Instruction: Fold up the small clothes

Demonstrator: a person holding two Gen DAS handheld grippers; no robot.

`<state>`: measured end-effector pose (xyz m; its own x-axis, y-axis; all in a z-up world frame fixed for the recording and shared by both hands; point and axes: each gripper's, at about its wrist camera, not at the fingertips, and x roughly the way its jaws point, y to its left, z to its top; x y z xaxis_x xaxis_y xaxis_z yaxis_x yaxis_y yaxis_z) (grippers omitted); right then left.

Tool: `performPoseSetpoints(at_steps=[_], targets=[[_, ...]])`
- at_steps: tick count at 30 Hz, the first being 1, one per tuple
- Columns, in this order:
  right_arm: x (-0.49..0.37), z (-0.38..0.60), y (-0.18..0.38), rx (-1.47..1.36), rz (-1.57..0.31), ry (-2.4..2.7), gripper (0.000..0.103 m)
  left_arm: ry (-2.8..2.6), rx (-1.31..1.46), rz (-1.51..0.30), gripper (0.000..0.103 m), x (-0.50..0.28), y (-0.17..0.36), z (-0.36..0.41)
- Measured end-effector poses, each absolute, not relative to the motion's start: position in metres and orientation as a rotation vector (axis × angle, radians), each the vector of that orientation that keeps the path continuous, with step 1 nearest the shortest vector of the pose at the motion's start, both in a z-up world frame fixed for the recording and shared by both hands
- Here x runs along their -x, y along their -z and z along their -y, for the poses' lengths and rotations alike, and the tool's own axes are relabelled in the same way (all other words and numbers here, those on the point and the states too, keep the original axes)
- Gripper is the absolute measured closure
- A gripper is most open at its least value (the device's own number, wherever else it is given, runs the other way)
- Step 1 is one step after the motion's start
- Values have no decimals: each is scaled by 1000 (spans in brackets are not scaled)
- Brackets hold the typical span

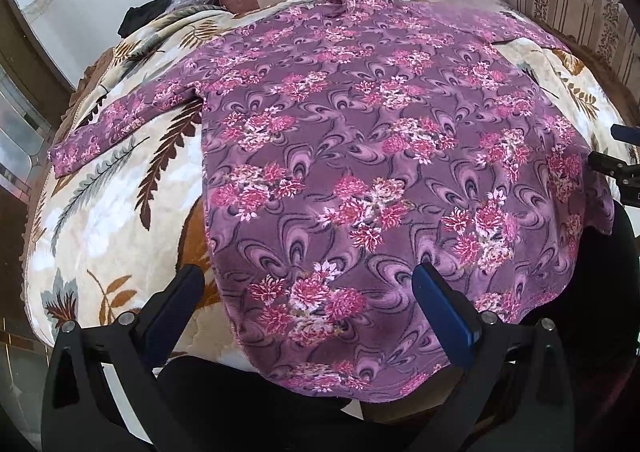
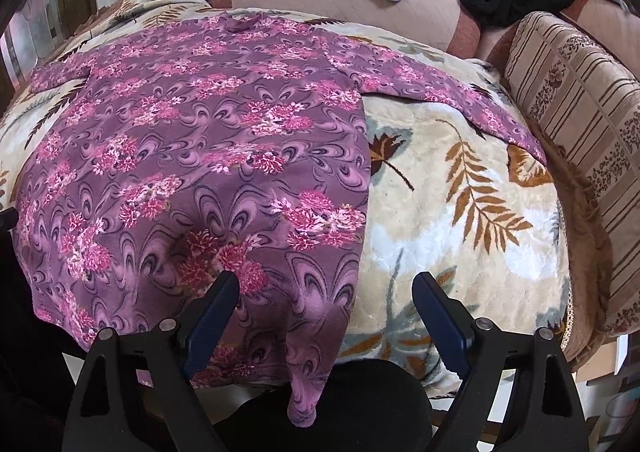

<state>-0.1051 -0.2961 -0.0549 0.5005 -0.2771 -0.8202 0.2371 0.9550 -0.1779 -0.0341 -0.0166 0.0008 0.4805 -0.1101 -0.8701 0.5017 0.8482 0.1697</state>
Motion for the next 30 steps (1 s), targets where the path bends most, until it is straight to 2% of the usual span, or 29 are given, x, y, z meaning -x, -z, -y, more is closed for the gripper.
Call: performPoseSetpoints(at_steps=[15, 22, 23, 24, 25, 26, 27, 28, 29, 30], targets=[[107, 323, 62, -94, -1006, 326, 14, 352, -358, -1074, 0, 19, 4, -2], [108, 345, 87, -237, -1083, 287, 15, 249, -227, -1224, 0, -6, 27, -47], [106, 343, 92, -248, -1099, 263, 16, 256, -208, -1253, 0, -6, 33, -48], [104, 339, 99, -252, -1116, 233, 27, 266, -197, -1278, 1, -5, 39, -47], [103, 335, 103, -251, -1131, 201, 59, 290, -190, -1304, 14, -3, 45, -44], [101, 331, 105, -254, -1144, 164, 83, 313, -192, -1322, 41, -1, 49, -41], [100, 329, 103, -271, -1145, 120, 97, 329, -204, -1344, 55, 1, 53, -37], [103, 328, 96, -273, -1115, 111, 97, 321, -216, -1336, 62, 2, 51, -37], [107, 330, 84, -275, -1066, 97, 98, 324, -209, -1328, 79, 3, 48, -38], [115, 334, 69, -293, -1000, 76, 98, 325, -196, -1327, 86, 2, 45, -41]])
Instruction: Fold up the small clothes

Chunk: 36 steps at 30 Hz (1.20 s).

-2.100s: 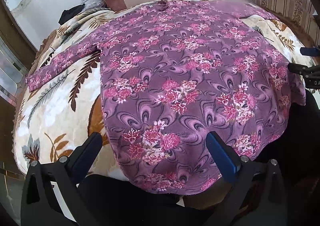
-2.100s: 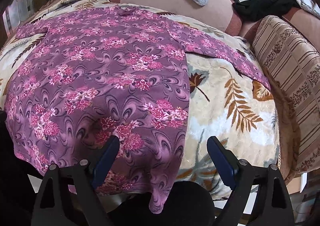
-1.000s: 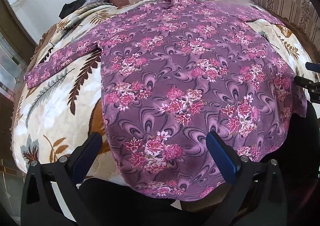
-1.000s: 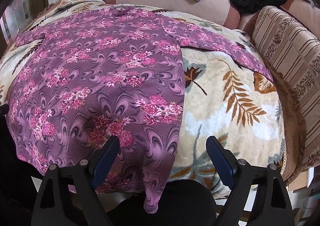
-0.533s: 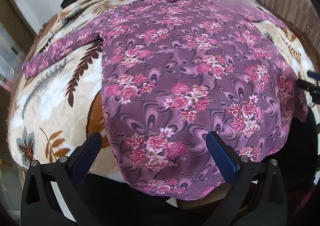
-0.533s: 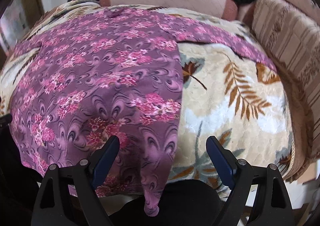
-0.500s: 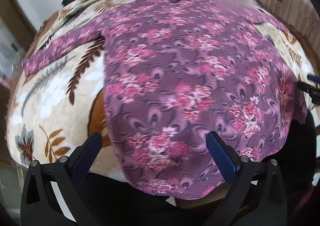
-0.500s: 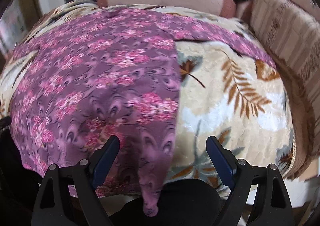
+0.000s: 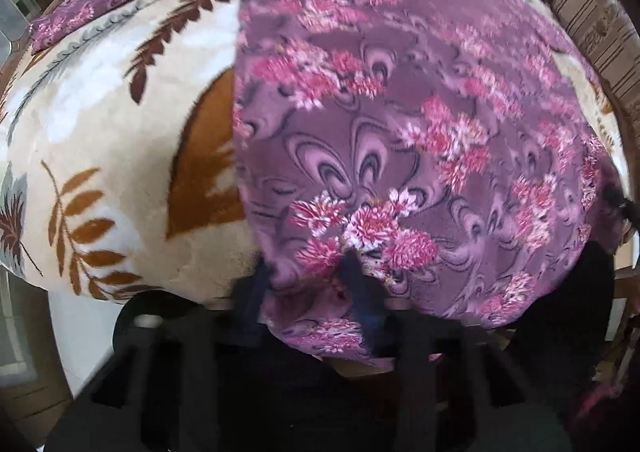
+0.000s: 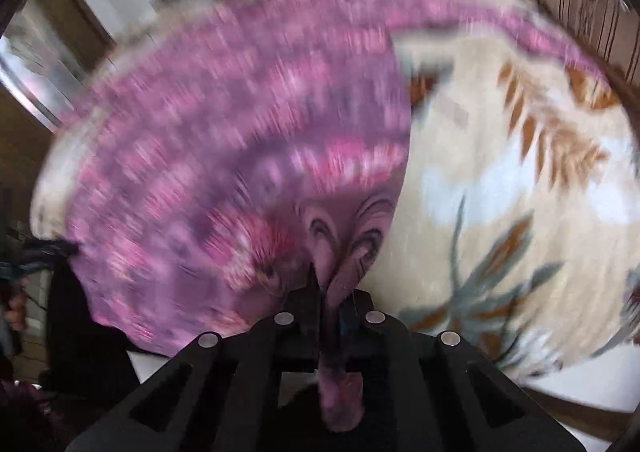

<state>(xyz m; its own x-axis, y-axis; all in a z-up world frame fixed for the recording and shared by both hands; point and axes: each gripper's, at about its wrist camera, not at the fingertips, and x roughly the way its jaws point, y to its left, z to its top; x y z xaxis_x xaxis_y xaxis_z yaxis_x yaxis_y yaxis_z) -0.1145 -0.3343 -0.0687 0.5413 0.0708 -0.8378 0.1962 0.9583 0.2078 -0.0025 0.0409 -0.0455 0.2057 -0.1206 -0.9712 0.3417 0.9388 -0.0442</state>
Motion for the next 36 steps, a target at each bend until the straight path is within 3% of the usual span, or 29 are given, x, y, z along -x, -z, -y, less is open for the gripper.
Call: performPoseSetpoints(at_steps=[4, 8, 10, 13, 15, 17, 21, 25, 29, 34, 36], targets=[[136, 365, 44, -391, -927, 95, 98, 319, -133, -1361, 89, -3, 48, -55], [129, 368, 88, -381, -1138, 164, 96, 326, -147, -1366, 89, -3, 47, -53], [125, 368, 96, -382, -1209, 188, 89, 339, -139, -1363, 89, -7, 37, -56], [119, 380, 65, -431, -1103, 193, 85, 367, -105, -1300, 88, -17, 11, -64], [105, 386, 40, -441, -1000, 188, 76, 374, -105, -1246, 78, -27, -5, -57], [85, 387, 28, -436, -934, 180, 74, 368, -103, -1186, 56, -44, -12, -46], [27, 384, 37, -398, -900, 160, 78, 379, -65, -1178, 55, -76, -3, -14], [-10, 379, 86, -353, -1022, 207, 81, 355, -81, -1247, 54, -86, 34, 13], [-12, 393, 71, -381, -982, 166, 81, 350, -208, -1173, 41, -76, 36, 35], [18, 525, 39, -641, -771, 428, 67, 362, -217, -1174, 39, -76, 38, 35], [33, 591, 40, -766, -718, 588, 66, 362, -203, -1182, 39, -78, 38, 35]])
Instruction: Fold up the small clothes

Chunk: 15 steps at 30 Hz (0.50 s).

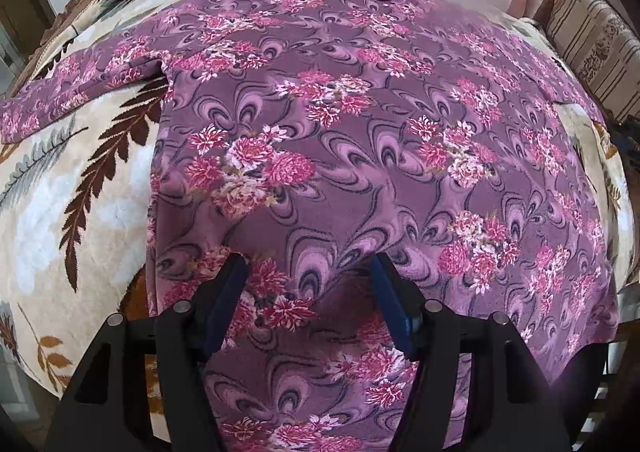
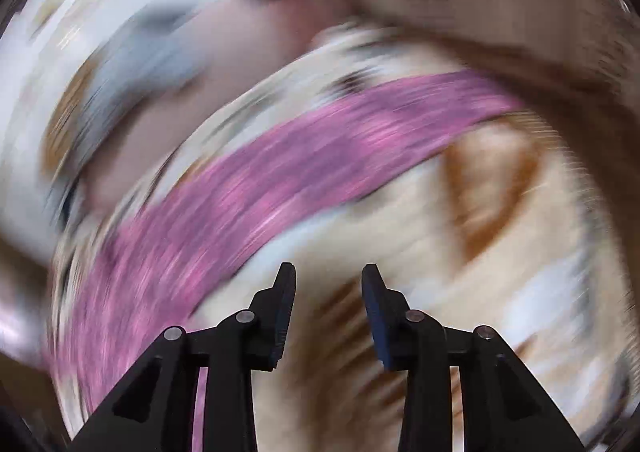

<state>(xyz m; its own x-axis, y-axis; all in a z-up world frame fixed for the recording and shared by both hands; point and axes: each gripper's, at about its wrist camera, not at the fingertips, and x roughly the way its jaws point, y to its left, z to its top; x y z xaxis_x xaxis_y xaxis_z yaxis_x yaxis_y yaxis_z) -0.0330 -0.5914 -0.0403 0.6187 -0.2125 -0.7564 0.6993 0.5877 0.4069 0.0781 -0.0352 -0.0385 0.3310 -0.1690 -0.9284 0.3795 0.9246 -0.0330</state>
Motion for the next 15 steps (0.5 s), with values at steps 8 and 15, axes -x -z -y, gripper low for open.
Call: performPoseSetpoints(at_steps=[8, 15], targets=[[34, 710, 68, -1052, -562, 751, 55, 336, -170, -1216, 37, -94, 37, 45], [18, 721, 81, -993, -520, 829, 53, 379, -122, -1192, 37, -119, 20, 58]])
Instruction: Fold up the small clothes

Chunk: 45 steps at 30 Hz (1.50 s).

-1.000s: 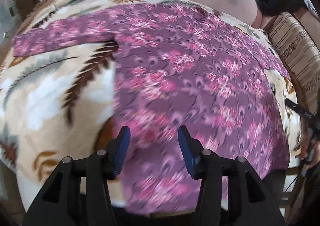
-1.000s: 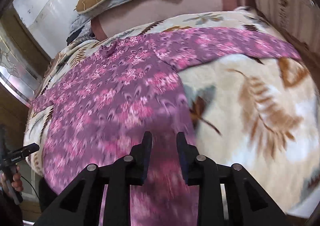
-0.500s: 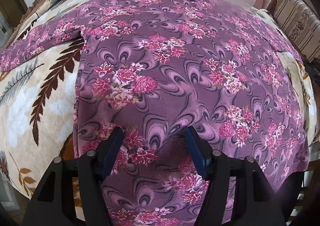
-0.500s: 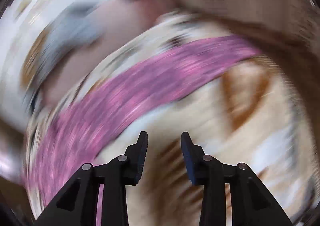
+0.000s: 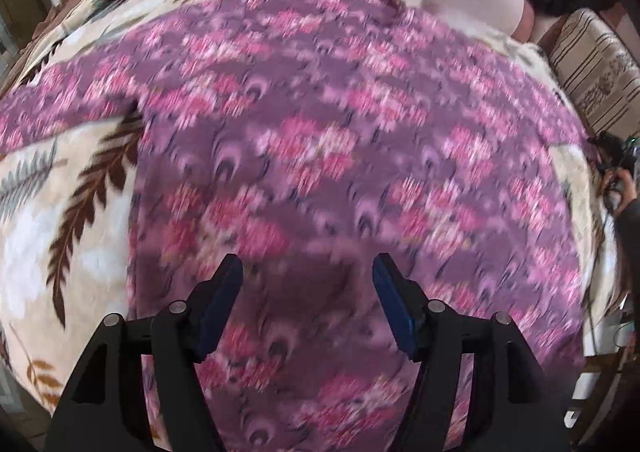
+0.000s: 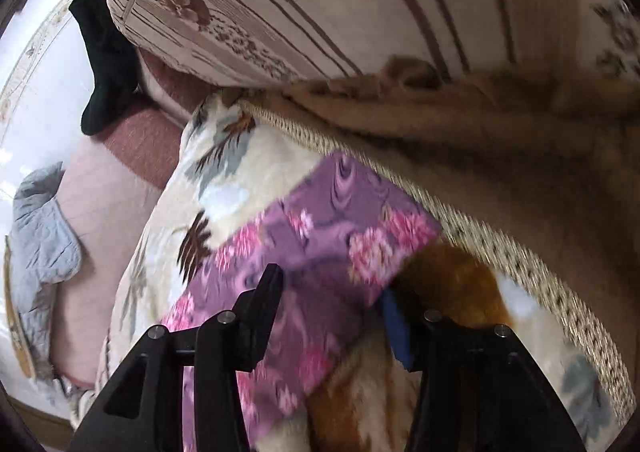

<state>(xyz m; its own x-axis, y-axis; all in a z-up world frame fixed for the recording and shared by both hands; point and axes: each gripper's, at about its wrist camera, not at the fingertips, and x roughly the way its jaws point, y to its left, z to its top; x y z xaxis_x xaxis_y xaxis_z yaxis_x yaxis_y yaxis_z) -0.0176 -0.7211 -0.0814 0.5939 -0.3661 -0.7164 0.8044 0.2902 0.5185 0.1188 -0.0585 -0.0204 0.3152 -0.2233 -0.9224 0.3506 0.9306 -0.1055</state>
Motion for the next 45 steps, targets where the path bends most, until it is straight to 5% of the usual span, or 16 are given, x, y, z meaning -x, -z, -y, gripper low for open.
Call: performPoseSetpoints(at_steps=[3, 20, 45], targets=[[11, 723, 77, -972, -510, 811, 93, 403, -133, -1144, 37, -136, 12, 70], [-51, 545, -19, -721, -485, 472, 93, 403, -1, -1050, 37, -241, 13, 60], [-235, 208, 16, -526, -793, -61, 87, 336, 217, -1033, 37, -278, 9, -25]])
